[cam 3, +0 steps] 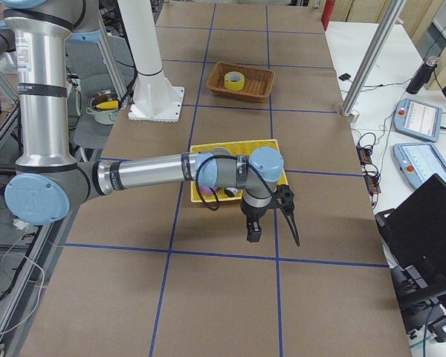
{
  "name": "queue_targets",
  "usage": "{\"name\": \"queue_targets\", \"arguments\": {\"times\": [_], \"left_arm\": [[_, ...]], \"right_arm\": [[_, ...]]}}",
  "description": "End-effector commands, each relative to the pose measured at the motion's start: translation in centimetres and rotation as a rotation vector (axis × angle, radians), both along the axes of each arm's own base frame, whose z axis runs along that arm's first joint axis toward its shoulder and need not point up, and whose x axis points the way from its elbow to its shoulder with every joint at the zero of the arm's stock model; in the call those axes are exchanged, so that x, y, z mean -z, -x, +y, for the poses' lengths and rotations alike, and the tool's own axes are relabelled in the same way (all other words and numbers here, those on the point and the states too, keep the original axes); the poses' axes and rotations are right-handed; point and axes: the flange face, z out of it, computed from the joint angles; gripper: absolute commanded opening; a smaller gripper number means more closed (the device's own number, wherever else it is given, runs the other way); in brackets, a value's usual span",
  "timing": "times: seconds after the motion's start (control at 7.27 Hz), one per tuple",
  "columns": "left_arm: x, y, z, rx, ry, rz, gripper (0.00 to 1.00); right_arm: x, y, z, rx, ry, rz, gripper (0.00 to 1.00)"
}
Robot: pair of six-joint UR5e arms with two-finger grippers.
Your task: Move tape to another basket
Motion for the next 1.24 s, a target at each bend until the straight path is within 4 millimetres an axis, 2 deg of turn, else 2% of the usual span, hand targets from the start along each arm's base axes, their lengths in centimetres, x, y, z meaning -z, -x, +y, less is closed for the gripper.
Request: {"name": "queue_targets", "arguments": {"times": [0.0, 0.14, 1.1], "left_arm": [[-1.8, 0.1, 0.2, -0.002, 0.032, 0.001, 0.98], [-2.7, 0.0, 1.1, -0.003, 0.050, 0.002, 0.98], [-3.0, 0.0, 1.1, -0.003, 0.054, 0.002, 0.98]], "right_arm": [[-1.0, -0.4, 0.9, -0.008, 0.021, 0.000, 1.00], [-1.0, -0.5, 0.9, -0.010, 0.022, 0.002, 1.00], [-0.8, -0.6, 0.9, -0.015, 0.021, -0.003, 1.00]]}}
